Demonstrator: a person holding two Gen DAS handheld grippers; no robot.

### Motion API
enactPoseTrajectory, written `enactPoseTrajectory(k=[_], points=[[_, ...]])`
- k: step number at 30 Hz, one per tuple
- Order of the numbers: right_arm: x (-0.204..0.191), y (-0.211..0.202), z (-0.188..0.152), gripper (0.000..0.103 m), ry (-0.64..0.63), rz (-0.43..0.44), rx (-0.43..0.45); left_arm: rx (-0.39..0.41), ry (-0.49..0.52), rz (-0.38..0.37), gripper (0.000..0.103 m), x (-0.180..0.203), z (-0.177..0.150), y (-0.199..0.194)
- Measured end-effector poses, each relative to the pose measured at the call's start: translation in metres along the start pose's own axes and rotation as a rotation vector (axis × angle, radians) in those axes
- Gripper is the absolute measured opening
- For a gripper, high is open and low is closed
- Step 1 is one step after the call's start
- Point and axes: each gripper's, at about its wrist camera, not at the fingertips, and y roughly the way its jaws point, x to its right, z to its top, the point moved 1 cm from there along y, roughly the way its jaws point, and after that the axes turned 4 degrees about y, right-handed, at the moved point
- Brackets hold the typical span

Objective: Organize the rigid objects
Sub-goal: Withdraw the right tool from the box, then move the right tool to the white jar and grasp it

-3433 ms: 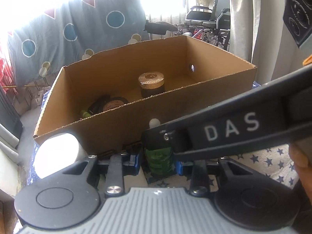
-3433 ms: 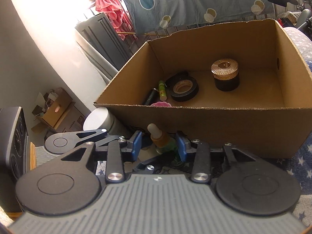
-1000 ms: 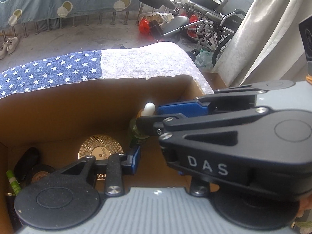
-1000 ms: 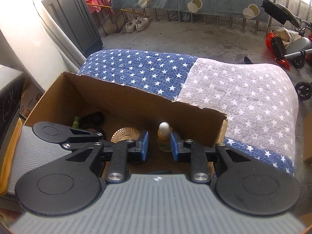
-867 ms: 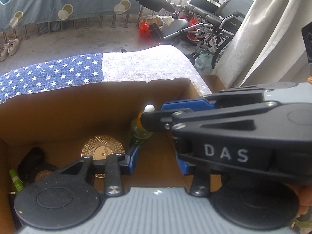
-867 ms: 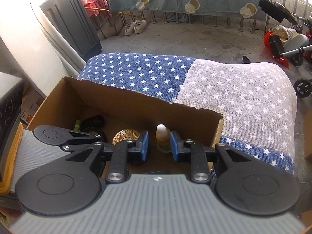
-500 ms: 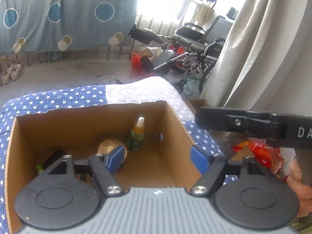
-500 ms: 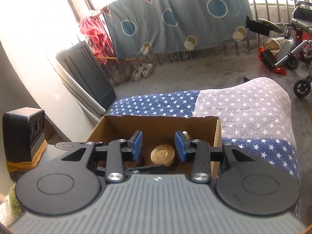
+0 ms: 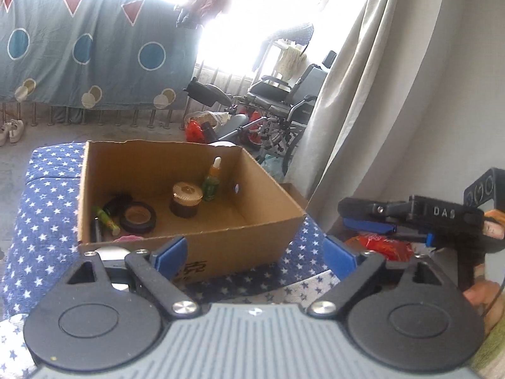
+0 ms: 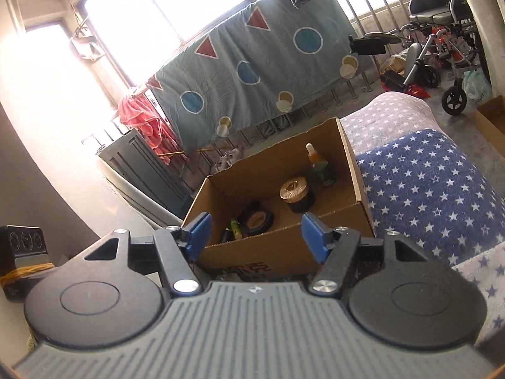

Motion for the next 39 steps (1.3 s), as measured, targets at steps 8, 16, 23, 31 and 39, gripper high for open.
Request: enactPoseTrajectory(k=[8, 16, 23, 31, 39], points=[[-0.032, 0.003, -0.024, 0.064, -0.042, 0.004, -0.021, 0.014, -0.013, 0.120, 0.093, -0.014, -0.035, -0.026], [-0.060, 0.028, -0.031, 0.065, -0.084, 0.104, -0.087, 0.038, 0.060, 0.324, 0.093, -0.020, -0.041, -0.026], [-0.065, 0.062, -0.045, 0.066, -0.064, 0.171, -0.154, -0.046, 0.042, 0.368, 0.087, -0.038, -0.052, -0.009], [-0.100, 0.124, -0.058, 0.065, -0.143, 0.232, -0.263, -0.026, 0.078, 0.392, 0.080, -0.053, -0.050, 0.005], [-0.122, 0.181, -0.066, 0.065, -0.165, 0.215, -0.332, -0.051, 0.087, 0.376, 0.070, -0.072, -0.045, 0.022]])
